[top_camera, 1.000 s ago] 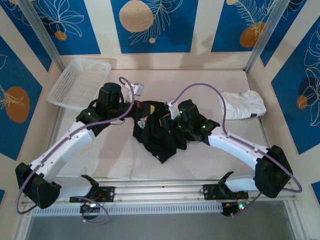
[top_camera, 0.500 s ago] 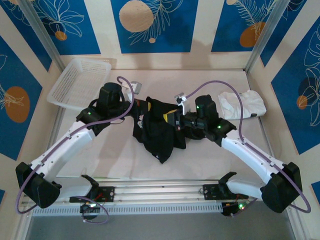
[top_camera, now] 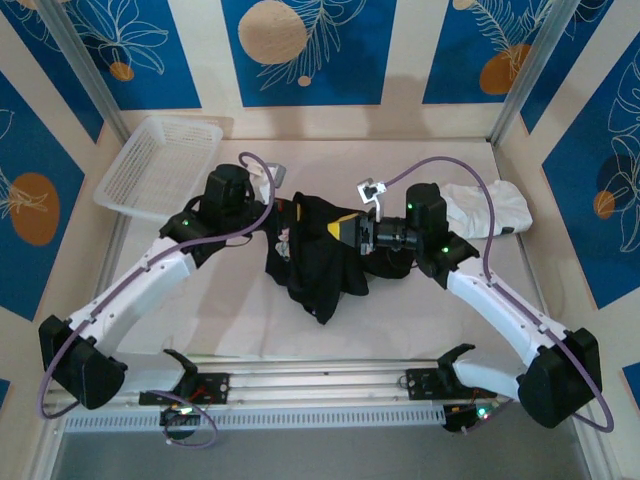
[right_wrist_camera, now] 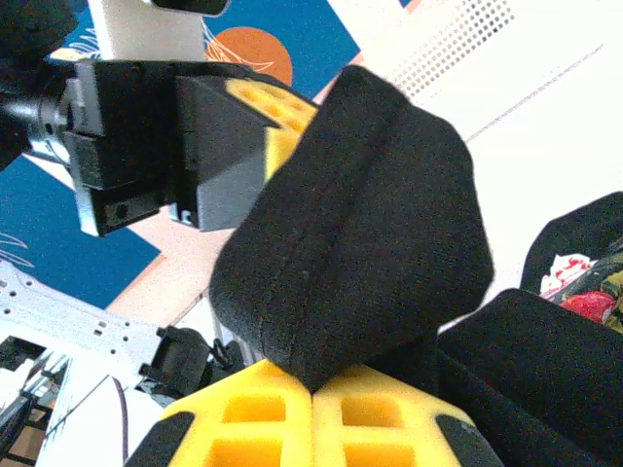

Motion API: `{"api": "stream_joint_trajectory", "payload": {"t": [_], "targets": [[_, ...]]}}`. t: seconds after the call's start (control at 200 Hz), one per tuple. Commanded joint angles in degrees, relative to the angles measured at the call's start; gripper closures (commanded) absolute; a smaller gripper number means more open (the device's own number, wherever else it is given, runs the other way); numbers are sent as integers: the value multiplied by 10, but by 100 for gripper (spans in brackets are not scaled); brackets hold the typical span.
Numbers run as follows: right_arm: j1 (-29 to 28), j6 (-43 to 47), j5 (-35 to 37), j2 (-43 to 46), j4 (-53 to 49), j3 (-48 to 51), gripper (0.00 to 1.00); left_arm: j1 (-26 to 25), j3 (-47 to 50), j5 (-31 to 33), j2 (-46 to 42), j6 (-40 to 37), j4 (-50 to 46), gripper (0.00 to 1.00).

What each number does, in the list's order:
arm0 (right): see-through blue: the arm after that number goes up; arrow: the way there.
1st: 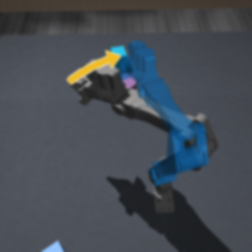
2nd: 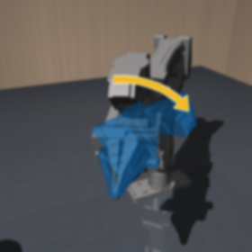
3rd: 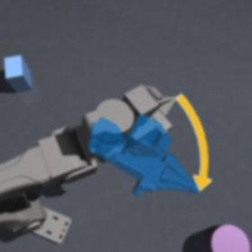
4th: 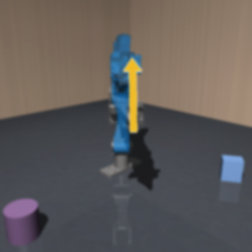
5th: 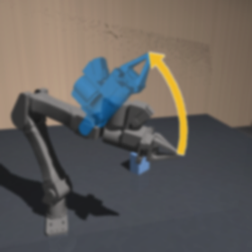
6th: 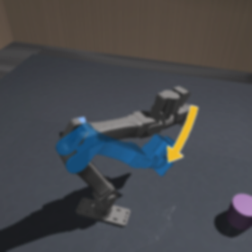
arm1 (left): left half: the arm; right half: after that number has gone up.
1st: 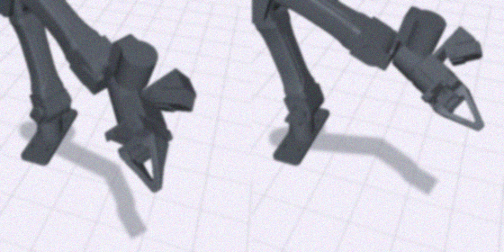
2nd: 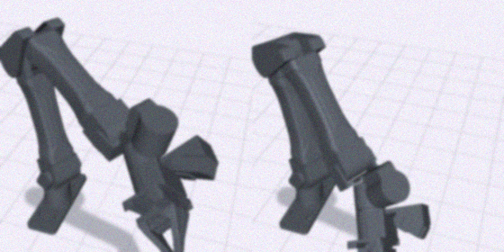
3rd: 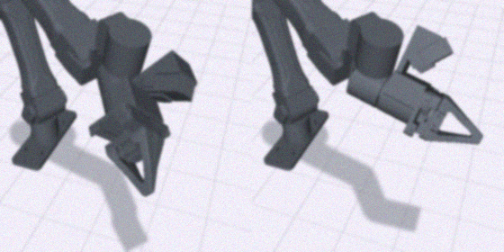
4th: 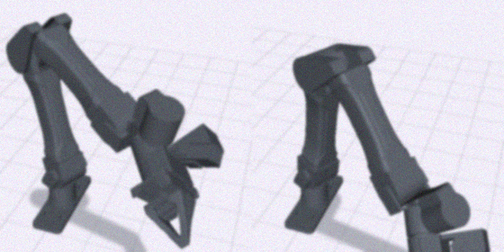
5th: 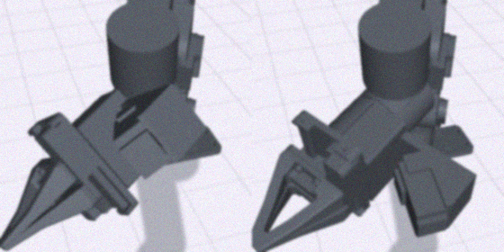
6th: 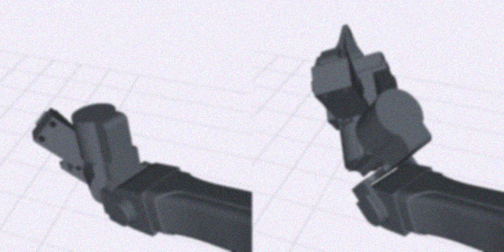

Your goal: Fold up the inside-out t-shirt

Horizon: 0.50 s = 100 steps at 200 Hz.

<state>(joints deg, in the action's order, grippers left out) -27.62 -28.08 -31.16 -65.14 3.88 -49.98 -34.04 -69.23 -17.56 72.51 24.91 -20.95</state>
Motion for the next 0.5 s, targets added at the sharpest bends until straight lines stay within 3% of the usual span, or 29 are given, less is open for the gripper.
{"api": "stream_joint_trajectory", "payload": {"t": [0.0,0.12,0.22,0.345,0.495], "targets": [[1,18,-4,-7,5,0,100,-2,16,-2,-25,-16,2,100],[2,88,72,-3,-96,-24,100,-2,31,15,-48,-23,-8,100],[-6,120,166,-20,-188,-58,100,-2,50,-30,-74,-7,27,100],[-31,123,190,-36,-177,-55,93,-9,57,-110,-84,41,99,100],[-52,130,199,-38,-155,-50,88,-34,37,-112,-72,44,103,100]]}}
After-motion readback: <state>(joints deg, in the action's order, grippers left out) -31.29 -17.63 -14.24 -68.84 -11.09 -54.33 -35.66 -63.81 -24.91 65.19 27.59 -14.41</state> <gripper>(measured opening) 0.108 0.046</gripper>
